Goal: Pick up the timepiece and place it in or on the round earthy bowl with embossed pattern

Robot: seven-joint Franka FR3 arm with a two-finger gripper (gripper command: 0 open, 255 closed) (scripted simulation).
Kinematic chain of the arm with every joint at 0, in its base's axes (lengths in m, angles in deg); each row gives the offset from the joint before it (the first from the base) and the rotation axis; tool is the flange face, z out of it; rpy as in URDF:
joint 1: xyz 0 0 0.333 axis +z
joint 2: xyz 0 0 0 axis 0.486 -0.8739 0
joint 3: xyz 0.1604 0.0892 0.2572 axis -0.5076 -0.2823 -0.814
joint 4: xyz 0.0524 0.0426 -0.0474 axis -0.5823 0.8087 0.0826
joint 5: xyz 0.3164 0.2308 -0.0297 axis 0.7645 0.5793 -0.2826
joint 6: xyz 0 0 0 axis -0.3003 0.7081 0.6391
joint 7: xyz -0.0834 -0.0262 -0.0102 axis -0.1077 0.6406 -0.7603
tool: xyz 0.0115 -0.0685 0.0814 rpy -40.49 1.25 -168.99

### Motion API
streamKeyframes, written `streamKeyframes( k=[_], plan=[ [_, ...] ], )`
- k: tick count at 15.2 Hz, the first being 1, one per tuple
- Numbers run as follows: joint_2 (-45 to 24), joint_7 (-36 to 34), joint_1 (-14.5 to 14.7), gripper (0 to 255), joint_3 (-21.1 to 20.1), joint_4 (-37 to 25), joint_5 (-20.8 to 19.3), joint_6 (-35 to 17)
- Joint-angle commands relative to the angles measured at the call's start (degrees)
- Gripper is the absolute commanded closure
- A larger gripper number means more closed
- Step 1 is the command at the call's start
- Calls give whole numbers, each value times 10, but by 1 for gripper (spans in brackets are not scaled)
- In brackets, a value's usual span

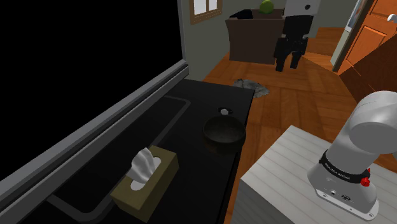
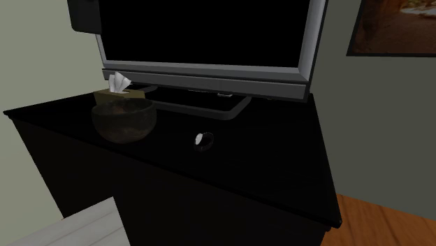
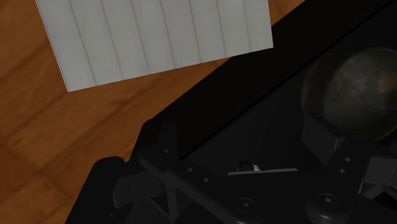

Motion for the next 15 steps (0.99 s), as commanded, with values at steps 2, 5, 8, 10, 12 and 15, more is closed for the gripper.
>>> streamKeyframes(
  k=[2,5,8,10,12,15],
  plan=[
    [-13,15,5,0,3,7,-1,-21],
    [-57,60,20,0,11,21,-1,-83],
    [-108,105,35,0,18,27,1,-143],
    [-145,135,46,0,22,27,5,-182],
    [-184,165,56,0,26,23,10,-219],
    [-245,211,72,0,29,10,20,-270]
  ],
)
